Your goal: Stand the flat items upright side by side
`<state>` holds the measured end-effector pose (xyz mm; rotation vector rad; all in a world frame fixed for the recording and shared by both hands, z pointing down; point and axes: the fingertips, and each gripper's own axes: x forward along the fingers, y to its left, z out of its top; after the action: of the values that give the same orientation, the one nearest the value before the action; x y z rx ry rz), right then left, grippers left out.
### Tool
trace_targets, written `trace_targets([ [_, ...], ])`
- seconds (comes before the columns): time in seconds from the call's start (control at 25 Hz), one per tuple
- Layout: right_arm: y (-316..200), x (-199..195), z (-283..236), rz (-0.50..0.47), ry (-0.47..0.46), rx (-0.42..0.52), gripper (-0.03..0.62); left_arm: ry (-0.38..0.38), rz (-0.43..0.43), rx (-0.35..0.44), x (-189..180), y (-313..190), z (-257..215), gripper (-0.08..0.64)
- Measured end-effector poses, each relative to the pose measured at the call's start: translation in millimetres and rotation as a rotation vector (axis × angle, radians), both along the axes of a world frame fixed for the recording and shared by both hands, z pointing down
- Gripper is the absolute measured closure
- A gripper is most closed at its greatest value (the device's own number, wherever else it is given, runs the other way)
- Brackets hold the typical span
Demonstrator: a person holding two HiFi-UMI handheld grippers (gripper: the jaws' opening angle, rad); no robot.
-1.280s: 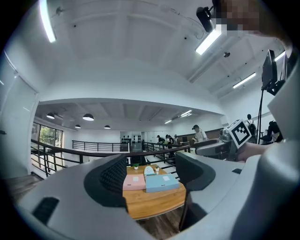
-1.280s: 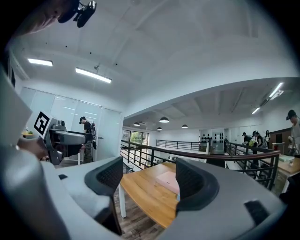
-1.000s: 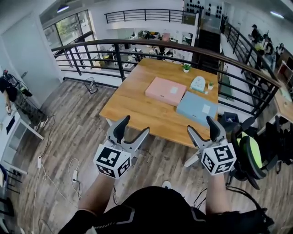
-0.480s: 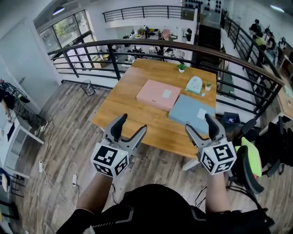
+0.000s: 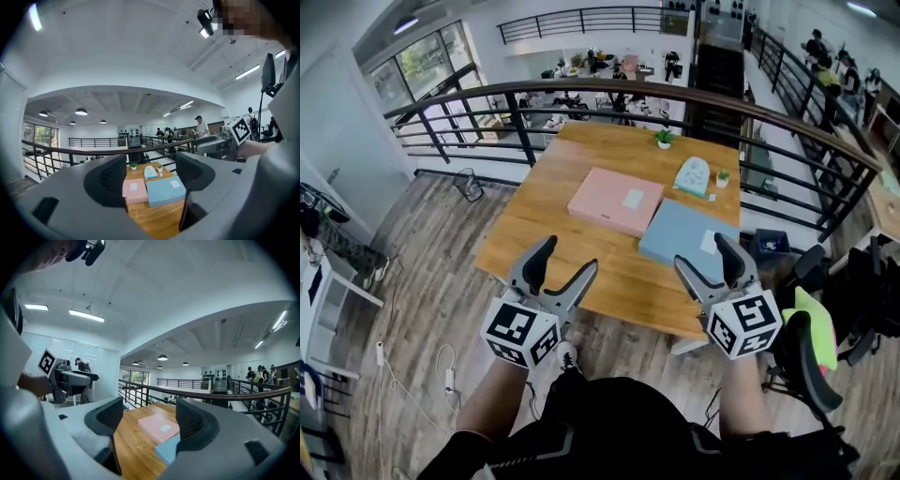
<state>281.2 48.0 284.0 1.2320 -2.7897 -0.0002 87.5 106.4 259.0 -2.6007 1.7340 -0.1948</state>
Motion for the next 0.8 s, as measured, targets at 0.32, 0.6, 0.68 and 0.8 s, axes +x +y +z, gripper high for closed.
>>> trace_targets([
  [0.32,-66.8,-57.5,-6.6,0.073,0.012,0.001,0.238,0.018,0.081,0.018,-65.6,-83.3,-1.7,0.219],
  [0.6,-116.8,-105.0,8.1,0.154,0.053,-0.045,0.238,0.048,0.138,-0.016,-133.2,-150.5,9.5,0.219],
  [0.68,-132.2,-112.8,18.3,0.172,0.062,-0.069,0.238,0.043,0.152,-0.042,-145.4,-170.9,21.2,0.219],
  [0.8,-150.5,-126.7,33.1,0.193,0.081,-0.111,0.238,0.029,0.179,-0.078,-161.9,-197.3,36.6,0.219],
])
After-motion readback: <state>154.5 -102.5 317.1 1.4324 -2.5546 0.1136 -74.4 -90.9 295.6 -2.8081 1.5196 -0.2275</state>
